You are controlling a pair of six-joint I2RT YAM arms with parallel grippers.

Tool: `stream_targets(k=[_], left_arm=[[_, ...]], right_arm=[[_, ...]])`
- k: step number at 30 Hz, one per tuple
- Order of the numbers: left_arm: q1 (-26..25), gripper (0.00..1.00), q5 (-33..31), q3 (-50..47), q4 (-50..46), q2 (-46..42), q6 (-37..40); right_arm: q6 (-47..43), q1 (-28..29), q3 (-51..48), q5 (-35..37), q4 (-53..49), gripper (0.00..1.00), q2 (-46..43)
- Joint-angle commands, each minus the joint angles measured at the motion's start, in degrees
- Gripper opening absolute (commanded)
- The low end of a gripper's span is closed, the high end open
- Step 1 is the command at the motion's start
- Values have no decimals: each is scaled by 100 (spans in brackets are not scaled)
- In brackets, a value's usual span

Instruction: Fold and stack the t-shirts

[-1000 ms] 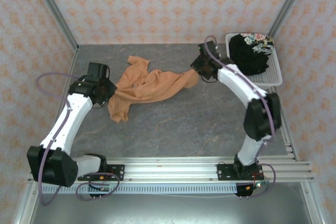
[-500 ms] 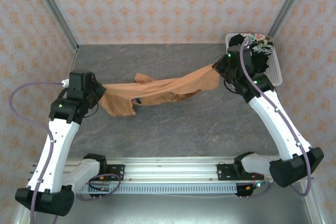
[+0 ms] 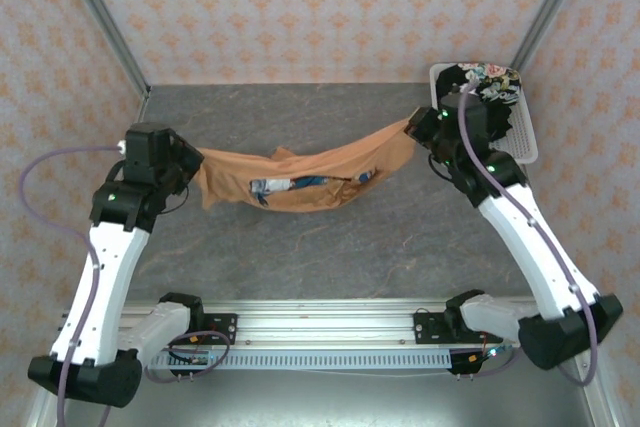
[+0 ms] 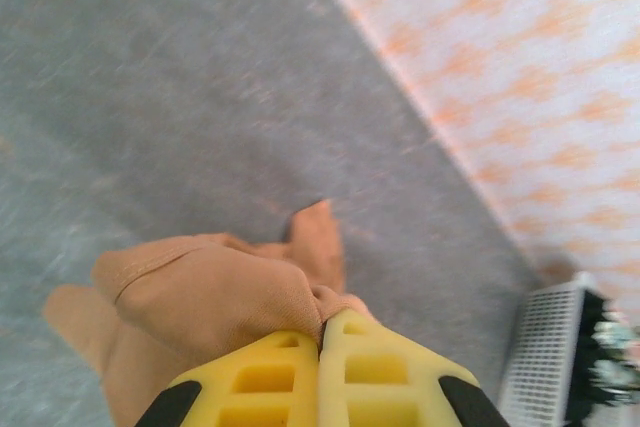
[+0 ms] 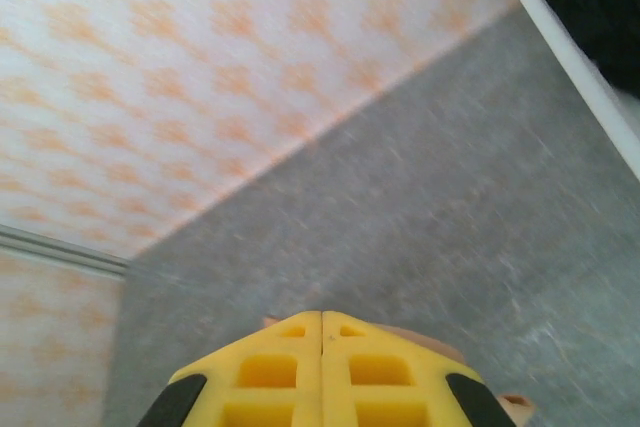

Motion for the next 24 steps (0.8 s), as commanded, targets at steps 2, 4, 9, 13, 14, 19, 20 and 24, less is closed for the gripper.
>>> stream_targets(k=[2, 4, 9, 13, 14, 19, 20, 24], left_arm=[[47, 0, -103, 682, 530, -484, 143], [43, 0, -140, 888, 631, -665, 161], [48, 0, -301, 1136, 1076, -1154, 78], [47, 0, -482, 1457, 1295, -1196, 7], [47, 0, -526, 1532, 1334, -1130, -38], [47, 0, -799, 1853, 1075, -181, -358], [45, 0, -845, 1909, 1087, 164, -355], [87, 0, -1044, 2455, 1091, 1953, -369]], right_arm=[[-384, -25, 203, -24, 537, 0, -814], [-398, -26, 221, -42, 574, 0, -1127], [-464, -21, 428, -6, 527, 0, -1763], [-582, -20, 747, 274, 446, 0, -1905], [-606, -19, 820, 353, 456, 0, -1843], [-916, -22, 1175, 608, 671, 0, -782], [-910, -69, 1225, 619, 813, 0, -407], [-526, -624, 1745, 180, 1198, 0, 1531]])
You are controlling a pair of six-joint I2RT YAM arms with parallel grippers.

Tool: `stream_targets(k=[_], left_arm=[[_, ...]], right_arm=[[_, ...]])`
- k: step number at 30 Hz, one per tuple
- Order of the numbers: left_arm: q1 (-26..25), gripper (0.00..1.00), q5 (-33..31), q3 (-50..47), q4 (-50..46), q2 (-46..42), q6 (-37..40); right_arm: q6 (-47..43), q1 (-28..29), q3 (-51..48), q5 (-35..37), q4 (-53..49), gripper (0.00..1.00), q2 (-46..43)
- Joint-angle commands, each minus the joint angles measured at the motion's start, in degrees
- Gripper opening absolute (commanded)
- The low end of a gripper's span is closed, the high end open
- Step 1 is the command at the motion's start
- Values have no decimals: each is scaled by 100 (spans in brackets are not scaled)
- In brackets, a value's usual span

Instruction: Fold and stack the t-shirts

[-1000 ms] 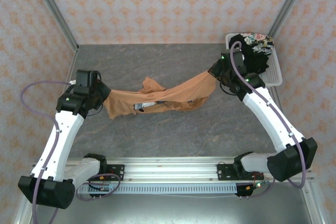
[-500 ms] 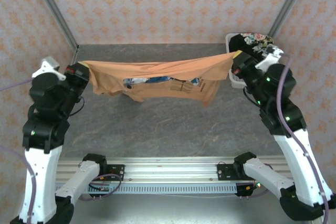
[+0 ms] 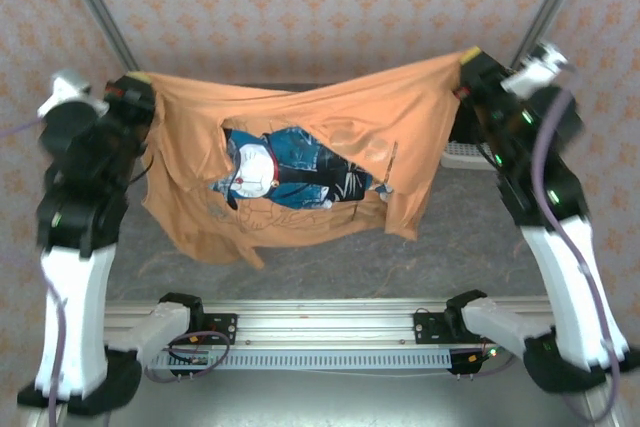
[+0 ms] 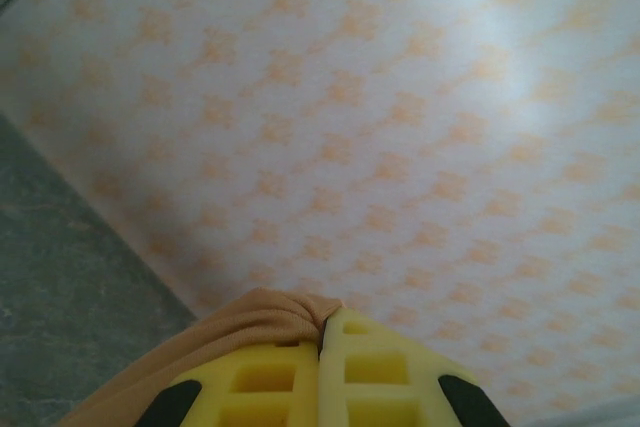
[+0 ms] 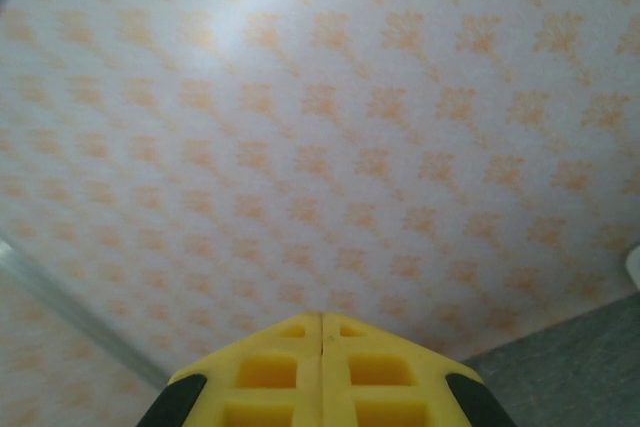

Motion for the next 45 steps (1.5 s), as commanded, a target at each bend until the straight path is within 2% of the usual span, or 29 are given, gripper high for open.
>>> stream_targets(k=[1, 2, 3, 4, 5, 6, 8, 10, 16, 19, 23, 26, 28, 32, 36, 38, 42, 45], left_arm=[[121, 0, -259, 507, -36, 1844, -1], [199, 11, -79, 926, -229, 2542, -8], [272, 29, 176, 1335, -394, 3117, 0], [337, 53, 430, 1830, -648, 3808, 8], [360, 68, 532, 2358, -1037, 4425, 62], [363, 76, 572, 2711, -1411, 4829, 159], [329, 81, 522, 3046, -1752, 5294, 403], [326, 82, 557, 2579, -1757, 5105, 524], [335, 81, 654, -602, -1817, 3475, 842], [365, 80, 464, -2094, -2055, 2679, 880], [707, 78, 538, -3221, -2006, 2112, 1088], [844, 75, 566, -3245, -2010, 2273, 1263], [870, 74, 557, -3127, -1995, 2480, 1294], [918, 68, 452, -2988, -1984, 2615, 1193], [950, 67, 491, -2925, -2031, 2544, 1159], [944, 67, 519, -2879, -2103, 2506, 1209], [950, 67, 531, -2845, -2282, 2339, 1317], [946, 67, 561, -2897, -2394, 2186, 1370]], right_arm=[[269, -423, 321, -287, 261, 0, 1881], [409, -580, 706, -484, 92, 7, 2493], [498, -695, 1096, -710, -124, 25, 3055], [529, -778, 1638, -876, -541, 45, 3644], [514, -813, 2168, -976, -1042, 56, 4151], [450, -811, 2500, -1016, -1366, 61, 4485], [477, -808, 2755, -1227, -1754, 66, 4853], [463, -741, 2334, -1286, -1690, 68, 4729], [701, -511, -314, -1430, -1262, 67, 3397], [913, -153, -1447, -1448, -1229, 66, 2633], [1519, 477, -2498, -1574, -1176, 61, 1994], [1949, 1110, -2856, -1754, -764, 53, 2059], [2098, 1539, -2741, -1874, -518, 43, 2451], [2414, 1881, -2538, -2160, 15, 30, 3310], [2515, 1835, -2230, -2072, -17, 26, 4070], [2452, 1742, -1959, -1967, -390, 25, 4389], [2300, 1338, -1619, -1606, -1414, 24, 4759], [2090, 868, -1661, -1437, -1768, 23, 4793]])
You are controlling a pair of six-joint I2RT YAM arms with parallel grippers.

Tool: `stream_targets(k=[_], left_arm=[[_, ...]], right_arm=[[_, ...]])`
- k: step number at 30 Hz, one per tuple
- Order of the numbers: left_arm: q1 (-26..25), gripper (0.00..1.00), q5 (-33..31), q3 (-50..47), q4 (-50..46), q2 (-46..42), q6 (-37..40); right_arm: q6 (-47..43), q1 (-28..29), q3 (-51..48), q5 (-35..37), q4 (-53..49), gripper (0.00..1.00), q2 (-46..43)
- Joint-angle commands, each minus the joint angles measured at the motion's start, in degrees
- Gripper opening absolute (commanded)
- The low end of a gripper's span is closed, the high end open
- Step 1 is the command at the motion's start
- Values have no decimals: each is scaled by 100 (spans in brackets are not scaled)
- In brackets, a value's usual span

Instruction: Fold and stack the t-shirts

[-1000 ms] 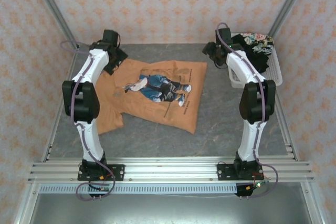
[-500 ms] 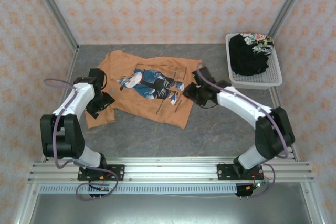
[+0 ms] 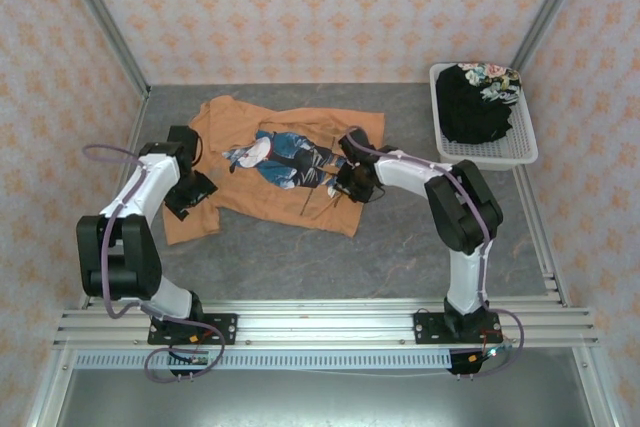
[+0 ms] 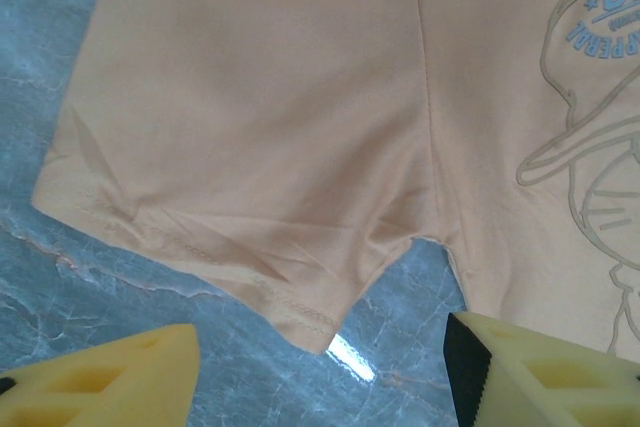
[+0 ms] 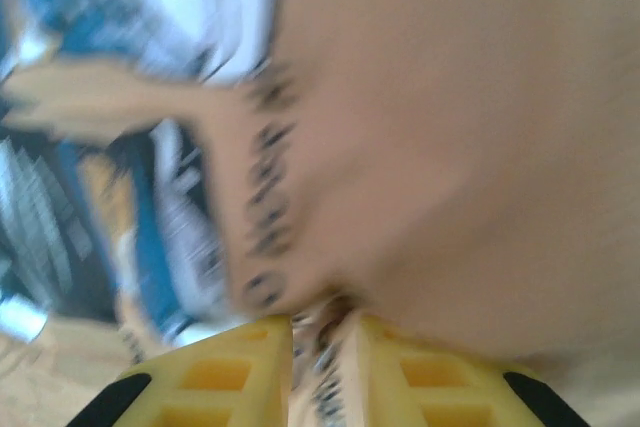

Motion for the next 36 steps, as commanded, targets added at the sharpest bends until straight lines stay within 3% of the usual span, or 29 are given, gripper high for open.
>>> stream_targets(k=[1, 7, 13, 20, 25, 30, 36], left_arm=[[49, 67, -62, 58, -382, -319, 182], [49, 70, 1, -361, -583, -533, 266], [17, 76, 818, -1261, 98, -820, -31], [-251, 79, 1060, -1699, 772, -656, -273], [-506, 77, 1083, -1922, 1212, -277, -420], [-741, 63, 1121, -1989, 1883, 12, -629], [-899, 26, 919, -1918, 2030, 157, -726]], right_arm=[[-266, -581, -45, 520, -976, 23, 128], [-1028, -1247, 158, 476, -1173, 25, -97], [-1563, -1247, 409, 98, -1539, 48, -667], [-1504, -1300, -649, 343, -1654, 62, -1970], [-1290, -1531, -1552, 193, -1548, 64, -2550], [-961, -1574, -1971, 58, -1433, 65, -2758], [-218, -1575, -2381, -91, -1101, 63, -2612]])
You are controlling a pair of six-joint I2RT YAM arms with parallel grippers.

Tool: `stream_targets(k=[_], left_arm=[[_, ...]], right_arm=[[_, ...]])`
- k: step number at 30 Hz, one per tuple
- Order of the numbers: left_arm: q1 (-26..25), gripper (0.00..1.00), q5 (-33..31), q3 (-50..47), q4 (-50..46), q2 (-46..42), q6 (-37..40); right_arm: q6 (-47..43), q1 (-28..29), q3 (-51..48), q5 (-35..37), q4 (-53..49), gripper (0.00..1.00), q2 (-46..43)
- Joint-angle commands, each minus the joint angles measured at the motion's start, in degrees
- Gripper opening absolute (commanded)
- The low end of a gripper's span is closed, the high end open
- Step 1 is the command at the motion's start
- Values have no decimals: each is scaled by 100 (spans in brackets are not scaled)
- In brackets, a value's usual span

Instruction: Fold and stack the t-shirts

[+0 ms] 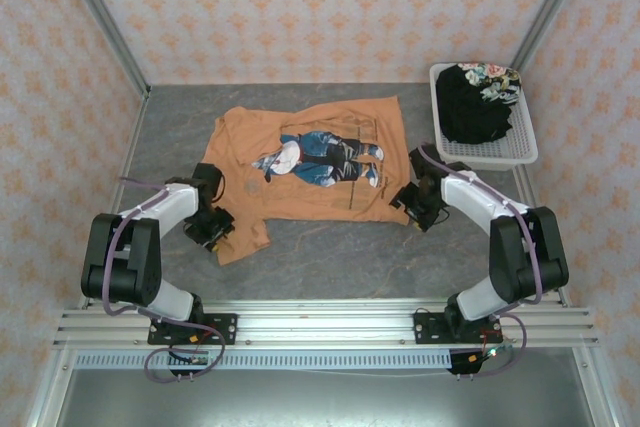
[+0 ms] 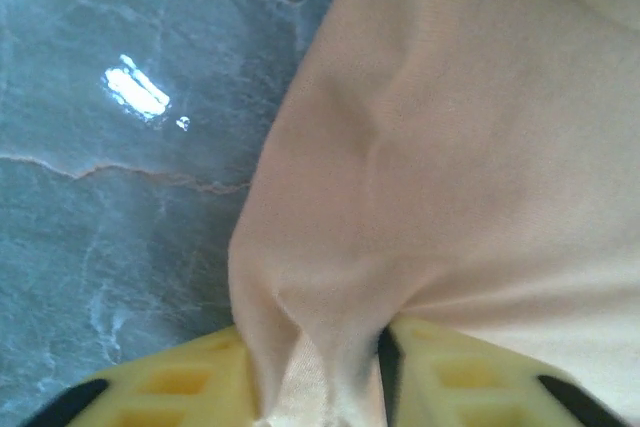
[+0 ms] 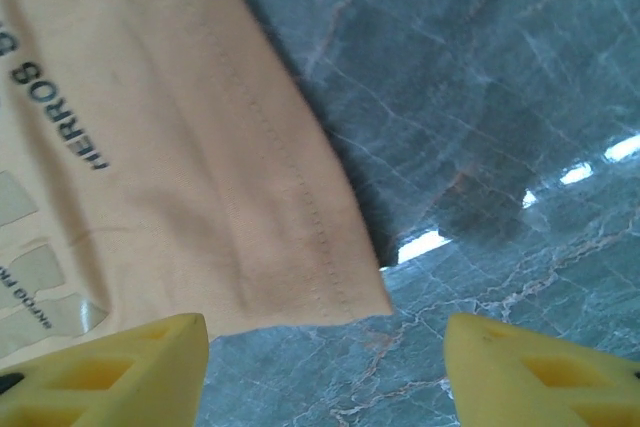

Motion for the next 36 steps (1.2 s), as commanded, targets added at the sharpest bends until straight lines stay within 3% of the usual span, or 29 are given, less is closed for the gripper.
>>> stream_targets(k=[1, 4, 9, 15, 20, 28, 36], left_arm=[[-128, 23, 55, 17, 778, 165, -121], [-126, 12, -26, 11, 711, -19, -120], [-126, 11, -78, 26, 496, -250, -58], [-126, 11, -128, -11, 384, -379, -21], [-126, 10, -137, 14, 326, -404, 13], [-126, 9, -181, 14, 240, -441, 74], [-126, 5, -207, 12, 205, -467, 83]], right_arm=[[677, 12, -230, -104, 206, 62, -56], [1182, 11, -466, -84, 384, 57, -302], [1766, 9, -634, -138, 619, 43, -508], [1374, -3, -220, 207, 379, 27, -65], [1231, -20, -134, 282, 447, 25, 267], [1016, -79, 100, 599, 324, 0, 565], [593, -383, 358, 717, 219, 0, 670]])
